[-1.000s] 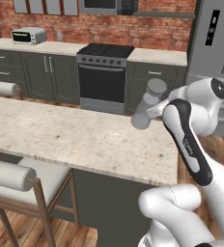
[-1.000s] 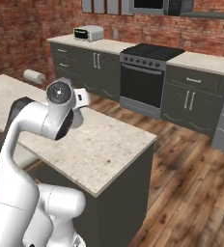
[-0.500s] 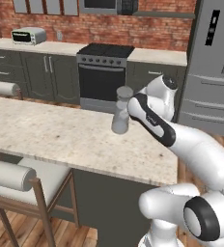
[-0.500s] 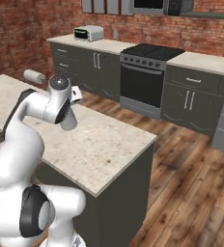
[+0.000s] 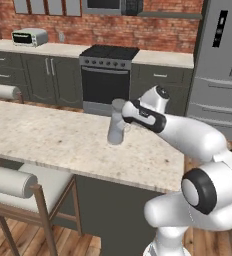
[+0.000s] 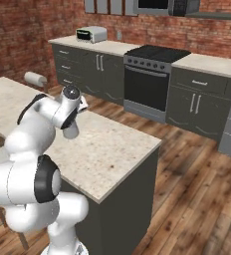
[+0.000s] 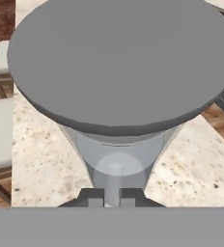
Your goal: Place the pitcher and cup on the dining counter for serving.
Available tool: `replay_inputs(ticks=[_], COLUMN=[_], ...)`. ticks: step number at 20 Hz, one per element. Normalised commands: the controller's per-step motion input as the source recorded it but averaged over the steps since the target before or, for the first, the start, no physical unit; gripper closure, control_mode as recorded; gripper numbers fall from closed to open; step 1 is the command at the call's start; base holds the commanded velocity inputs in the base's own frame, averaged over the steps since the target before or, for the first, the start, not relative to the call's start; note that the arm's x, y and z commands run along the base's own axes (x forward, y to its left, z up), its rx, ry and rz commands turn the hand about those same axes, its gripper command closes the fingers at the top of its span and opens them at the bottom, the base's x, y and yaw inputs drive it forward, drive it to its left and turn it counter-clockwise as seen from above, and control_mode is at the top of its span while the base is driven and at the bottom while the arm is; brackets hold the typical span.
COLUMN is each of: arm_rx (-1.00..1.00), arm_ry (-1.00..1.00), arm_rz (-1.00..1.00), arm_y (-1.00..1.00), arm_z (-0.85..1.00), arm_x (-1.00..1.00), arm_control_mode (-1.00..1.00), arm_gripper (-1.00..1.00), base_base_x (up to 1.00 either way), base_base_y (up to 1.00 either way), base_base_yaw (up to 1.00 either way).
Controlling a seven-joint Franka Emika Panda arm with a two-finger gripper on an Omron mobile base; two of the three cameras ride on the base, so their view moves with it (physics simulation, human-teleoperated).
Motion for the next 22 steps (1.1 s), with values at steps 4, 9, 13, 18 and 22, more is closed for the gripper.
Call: replay_inputs(ticks=[4, 9, 13, 18, 22], arm_rx=[-0.01, -0.01, 0.00, -0.02, 0.00], arm_ry=[0.00, 0.03, 0.05, 0.06, 0.05], arm_rz=[0.11, 0.09, 0.08, 0.03, 0.00], arm_y=[0.02, 0.03, 0.00, 0.04, 0.08], arm_z=[-0.73, -0.64, -0.61, -0.31, 0.01], arm_x=[0.31, 0.29, 0.15, 0.05, -0.03], arm_control_mode=[-1.00, -1.00, -1.00, -1.00, -1.00], arm_gripper=[1.00, 1.00, 1.00, -1.00, -1.00], base_base_x=[0.00, 0.00, 0.00, 0.00, 0.00], base_base_y=[0.00, 0.00, 0.00, 0.00, 0.00], base_base_yaw=[0.00, 0.00, 0.00, 0.00, 0.00])
